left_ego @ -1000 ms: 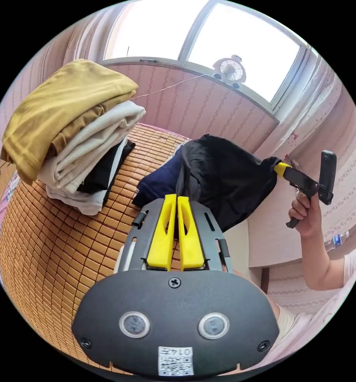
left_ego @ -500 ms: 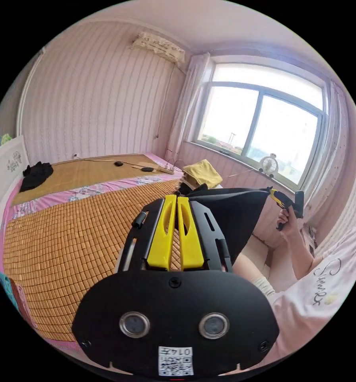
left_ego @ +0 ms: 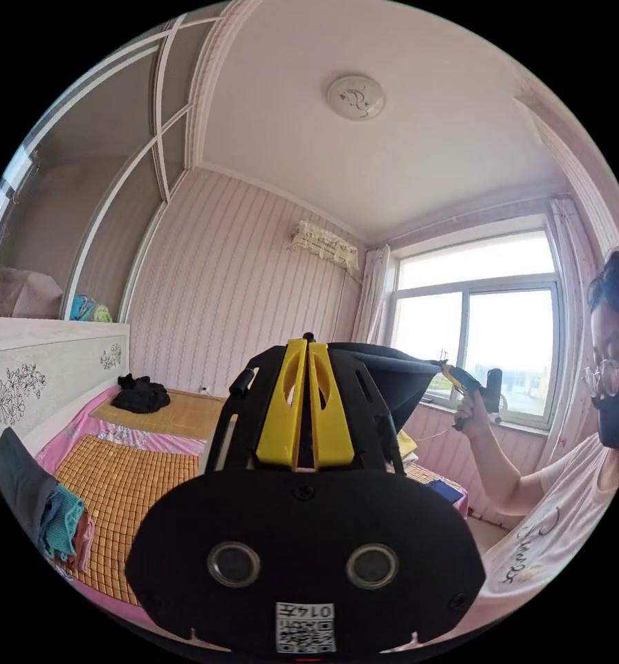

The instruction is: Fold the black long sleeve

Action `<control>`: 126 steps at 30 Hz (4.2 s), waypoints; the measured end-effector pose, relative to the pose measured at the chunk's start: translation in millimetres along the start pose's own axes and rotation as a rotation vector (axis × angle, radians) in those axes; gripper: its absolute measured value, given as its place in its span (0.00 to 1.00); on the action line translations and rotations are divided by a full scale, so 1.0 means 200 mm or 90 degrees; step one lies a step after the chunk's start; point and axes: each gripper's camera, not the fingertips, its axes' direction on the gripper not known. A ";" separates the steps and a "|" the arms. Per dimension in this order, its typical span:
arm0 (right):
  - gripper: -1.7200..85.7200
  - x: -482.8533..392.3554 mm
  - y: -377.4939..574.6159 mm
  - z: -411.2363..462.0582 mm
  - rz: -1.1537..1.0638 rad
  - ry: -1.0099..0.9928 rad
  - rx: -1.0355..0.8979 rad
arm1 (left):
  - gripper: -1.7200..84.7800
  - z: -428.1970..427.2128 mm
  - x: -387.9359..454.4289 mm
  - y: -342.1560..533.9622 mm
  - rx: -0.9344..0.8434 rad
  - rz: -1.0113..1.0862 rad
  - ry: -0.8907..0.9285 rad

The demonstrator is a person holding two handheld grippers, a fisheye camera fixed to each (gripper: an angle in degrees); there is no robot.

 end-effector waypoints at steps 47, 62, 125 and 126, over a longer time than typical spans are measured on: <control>0.02 1.20 1.08 2.17 0.176 0.212 -0.678 | 0.01 0.66 -1.21 1.24 -0.600 -0.161 -0.183; 0.02 1.32 1.62 2.30 0.268 0.159 -0.844 | 0.01 0.75 -1.36 1.74 -0.804 -0.186 -0.172; 0.01 2.61 0.95 2.95 0.293 0.336 -0.784 | 0.03 3.80 -1.34 2.02 -0.820 -0.092 0.121; 0.01 2.58 0.93 2.91 0.304 0.328 -0.797 | 0.03 3.84 -1.32 2.02 -0.830 -0.088 0.125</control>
